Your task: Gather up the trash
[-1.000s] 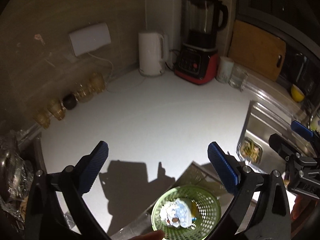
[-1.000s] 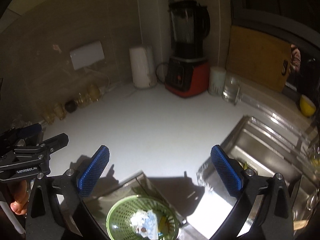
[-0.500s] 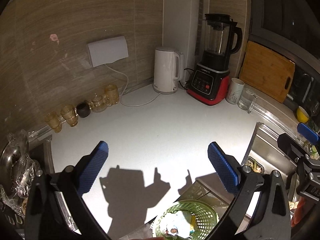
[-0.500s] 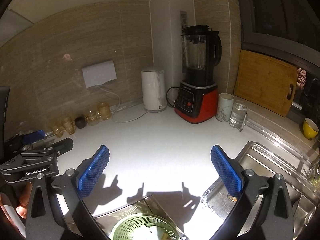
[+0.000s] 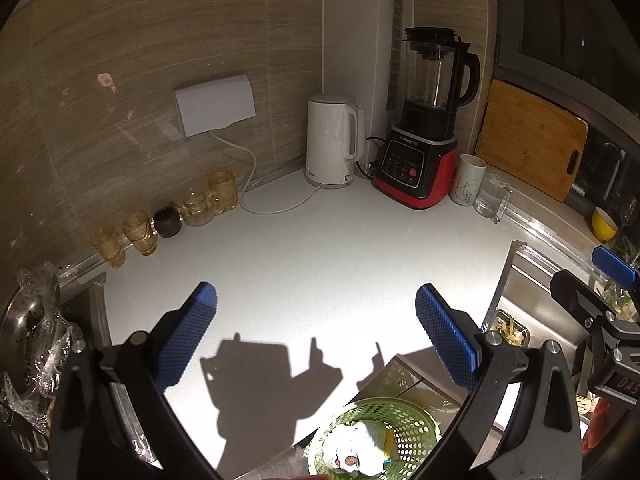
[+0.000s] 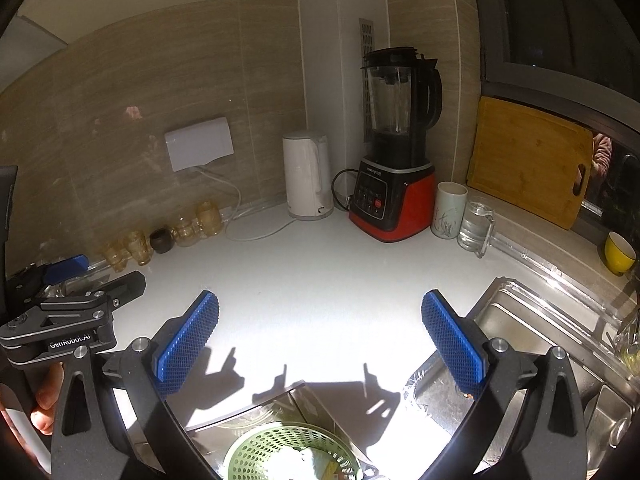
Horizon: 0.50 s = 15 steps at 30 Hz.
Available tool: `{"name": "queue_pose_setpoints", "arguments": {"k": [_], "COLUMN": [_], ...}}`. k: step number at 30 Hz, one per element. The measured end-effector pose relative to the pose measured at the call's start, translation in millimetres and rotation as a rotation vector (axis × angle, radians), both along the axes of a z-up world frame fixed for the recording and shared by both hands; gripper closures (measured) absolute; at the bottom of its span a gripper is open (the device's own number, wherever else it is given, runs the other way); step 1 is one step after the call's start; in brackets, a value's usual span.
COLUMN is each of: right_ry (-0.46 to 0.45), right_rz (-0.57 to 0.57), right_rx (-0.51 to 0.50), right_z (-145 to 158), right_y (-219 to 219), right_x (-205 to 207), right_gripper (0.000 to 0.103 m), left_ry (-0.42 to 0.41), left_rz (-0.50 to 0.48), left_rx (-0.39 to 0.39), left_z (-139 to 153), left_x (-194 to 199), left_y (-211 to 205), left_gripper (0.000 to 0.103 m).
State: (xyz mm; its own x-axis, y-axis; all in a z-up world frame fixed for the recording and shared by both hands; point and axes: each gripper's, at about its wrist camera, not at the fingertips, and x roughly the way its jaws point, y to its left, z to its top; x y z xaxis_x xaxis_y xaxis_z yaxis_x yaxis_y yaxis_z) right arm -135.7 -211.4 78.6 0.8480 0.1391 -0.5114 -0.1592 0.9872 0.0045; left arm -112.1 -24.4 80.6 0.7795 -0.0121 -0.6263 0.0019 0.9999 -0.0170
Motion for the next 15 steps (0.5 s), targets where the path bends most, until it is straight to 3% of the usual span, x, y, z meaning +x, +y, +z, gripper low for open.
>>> {"name": "queue_pose_setpoints", "arguments": {"k": [15], "right_ry": [0.001], "right_rz": [0.001], "right_rx": [0.004], "right_z": [-0.8], "right_y": [0.4], "right_x": [-0.6], "right_gripper": [0.002], "left_ry": [0.000], "left_rz": [0.002], "left_rx": [0.004], "left_z": [2.3], "left_x": [0.0], "left_y": [1.0], "left_gripper": [0.008]}}
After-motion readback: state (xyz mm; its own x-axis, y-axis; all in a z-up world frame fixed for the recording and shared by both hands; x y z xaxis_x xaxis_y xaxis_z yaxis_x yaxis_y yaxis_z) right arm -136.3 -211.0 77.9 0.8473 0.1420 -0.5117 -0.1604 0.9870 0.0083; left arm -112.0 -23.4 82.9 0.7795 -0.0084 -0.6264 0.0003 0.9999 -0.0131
